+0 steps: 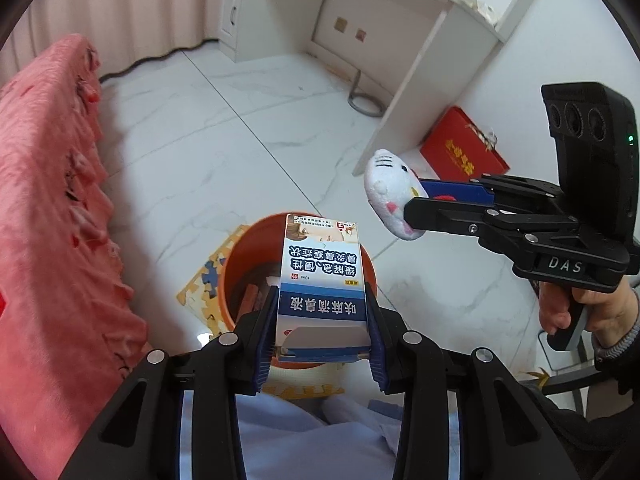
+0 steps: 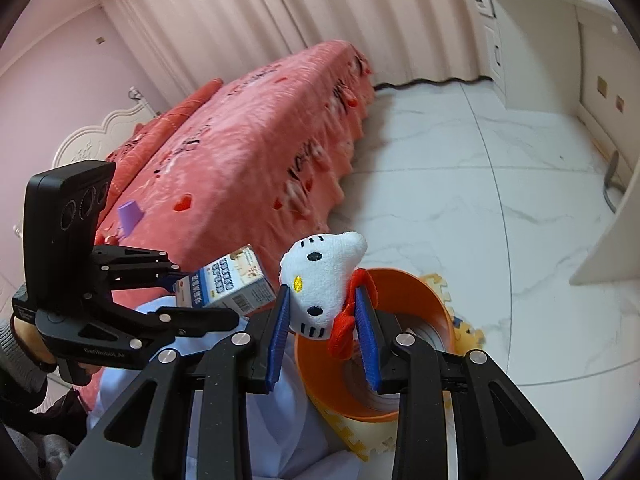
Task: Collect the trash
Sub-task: 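Carry the medicine box and Hello Kitty plush in both tools to the orange bin, then open both tools to drop the medicine box and plush into the bin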
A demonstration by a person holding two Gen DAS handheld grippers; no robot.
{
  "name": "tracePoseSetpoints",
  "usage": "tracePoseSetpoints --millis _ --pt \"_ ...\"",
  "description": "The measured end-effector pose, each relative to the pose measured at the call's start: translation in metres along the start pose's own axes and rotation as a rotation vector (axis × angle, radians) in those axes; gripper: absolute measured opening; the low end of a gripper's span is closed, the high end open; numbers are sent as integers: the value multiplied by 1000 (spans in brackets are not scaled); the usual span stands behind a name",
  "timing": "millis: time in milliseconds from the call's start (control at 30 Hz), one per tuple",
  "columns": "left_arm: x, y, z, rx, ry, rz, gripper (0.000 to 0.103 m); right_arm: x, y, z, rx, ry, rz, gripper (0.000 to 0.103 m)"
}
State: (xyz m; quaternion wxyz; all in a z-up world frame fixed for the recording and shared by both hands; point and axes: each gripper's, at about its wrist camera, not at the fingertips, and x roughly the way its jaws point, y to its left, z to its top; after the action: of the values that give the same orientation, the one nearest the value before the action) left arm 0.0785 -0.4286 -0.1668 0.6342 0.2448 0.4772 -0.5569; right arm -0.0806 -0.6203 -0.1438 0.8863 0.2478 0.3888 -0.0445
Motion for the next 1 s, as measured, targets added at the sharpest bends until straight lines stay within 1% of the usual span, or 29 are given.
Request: tracePoseSetpoints --millis 100,133,200,233,267,300,333,567,733,800,867,1000 --pt "13 1 7 4 26 -4 41 9 -6 -2 12 16 -4 32" --pt "18 2 10 5 31 -13 41 11 -7 -2 14 19 -5 32" --pt "22 2 13 -1 33 -6 42 15 -10 -2 22 27 -8 33" --pt "27 4 14 -3 45 -14 44 17 -12 -3 25 29 -11 33" --pt "29 4 14 -1 49 -9 49 19 -14 -4 29 33 -15 33" --pt "31 3 16 2 49 6 62 21 -14 -4 31 35 -18 33" --pt "32 3 16 7 45 32 69 22 -15 -4 34 37 -21 33" --pt "25 10 10 -25 46 38 69 34 -11 -4 23 59 -28 36" --pt "16 16 6 -45 37 52 69 45 -6 -1 7 70 -51 46" --pt "15 18 6 -53 34 55 69 48 -5 -1 6 79 -54 48" --pt "15 19 6 -57 35 58 69 50 -4 -1 5 82 -56 53" --pt "16 21 6 -69 35 57 69 50 -2 0 4 83 -51 53"
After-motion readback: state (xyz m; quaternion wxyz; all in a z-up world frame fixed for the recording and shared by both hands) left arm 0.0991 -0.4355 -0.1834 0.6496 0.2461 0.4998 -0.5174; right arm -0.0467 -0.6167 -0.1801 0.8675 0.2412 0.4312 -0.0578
